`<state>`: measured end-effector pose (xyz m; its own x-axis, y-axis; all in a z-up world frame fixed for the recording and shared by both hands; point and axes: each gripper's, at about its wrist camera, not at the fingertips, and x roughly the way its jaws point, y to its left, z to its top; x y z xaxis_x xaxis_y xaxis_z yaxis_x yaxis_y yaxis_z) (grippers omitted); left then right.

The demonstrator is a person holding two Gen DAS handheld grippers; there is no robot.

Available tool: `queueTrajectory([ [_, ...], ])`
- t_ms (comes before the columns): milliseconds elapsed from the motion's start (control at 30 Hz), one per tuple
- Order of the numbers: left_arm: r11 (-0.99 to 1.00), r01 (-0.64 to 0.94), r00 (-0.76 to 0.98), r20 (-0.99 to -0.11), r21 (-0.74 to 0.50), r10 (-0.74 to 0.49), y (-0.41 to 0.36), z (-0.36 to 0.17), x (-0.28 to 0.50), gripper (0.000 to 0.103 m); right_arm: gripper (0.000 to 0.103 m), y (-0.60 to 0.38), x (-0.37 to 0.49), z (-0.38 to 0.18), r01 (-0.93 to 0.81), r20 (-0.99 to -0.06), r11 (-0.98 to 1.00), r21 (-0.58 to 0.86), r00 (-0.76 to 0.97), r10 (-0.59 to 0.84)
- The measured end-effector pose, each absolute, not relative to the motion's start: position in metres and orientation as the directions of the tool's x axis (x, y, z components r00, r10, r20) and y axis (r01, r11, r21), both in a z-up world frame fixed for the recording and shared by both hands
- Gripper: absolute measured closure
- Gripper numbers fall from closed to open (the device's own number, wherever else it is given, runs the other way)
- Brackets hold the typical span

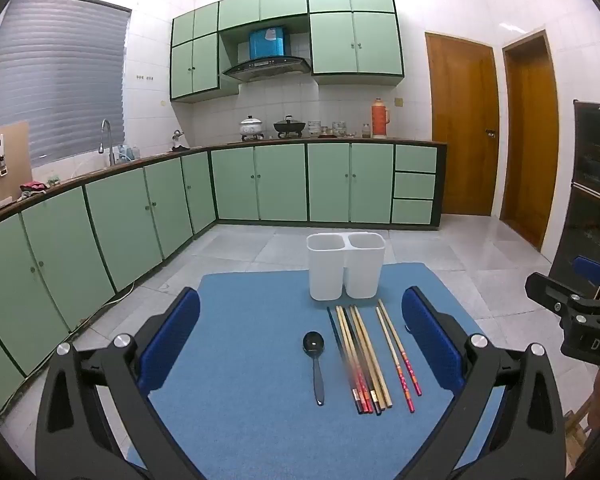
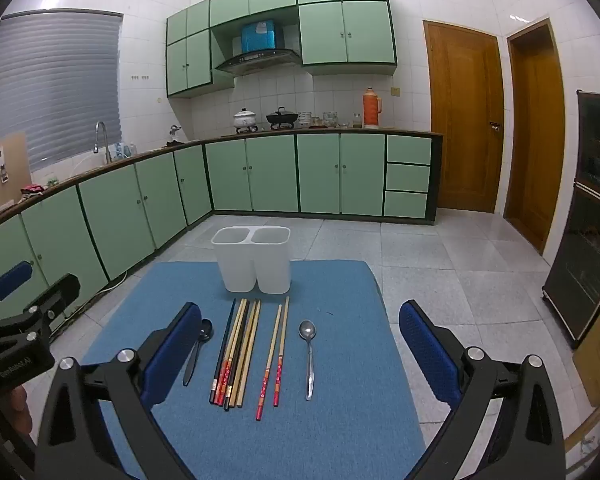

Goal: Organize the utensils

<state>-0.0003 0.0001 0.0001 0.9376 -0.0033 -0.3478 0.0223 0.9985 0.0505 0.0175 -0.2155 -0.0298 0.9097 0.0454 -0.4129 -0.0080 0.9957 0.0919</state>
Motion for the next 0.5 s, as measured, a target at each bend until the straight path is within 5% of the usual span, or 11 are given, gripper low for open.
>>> queueTrajectory([
  [500,0.998,0.017,0.939,-0.345,0.054,0.002,0.0000,0.0002,-0.0005,0.005,0.006,-0.2151,0.0169,-0.0298,-0.008,-0.412,0.996,0.090,0.910,0.045],
])
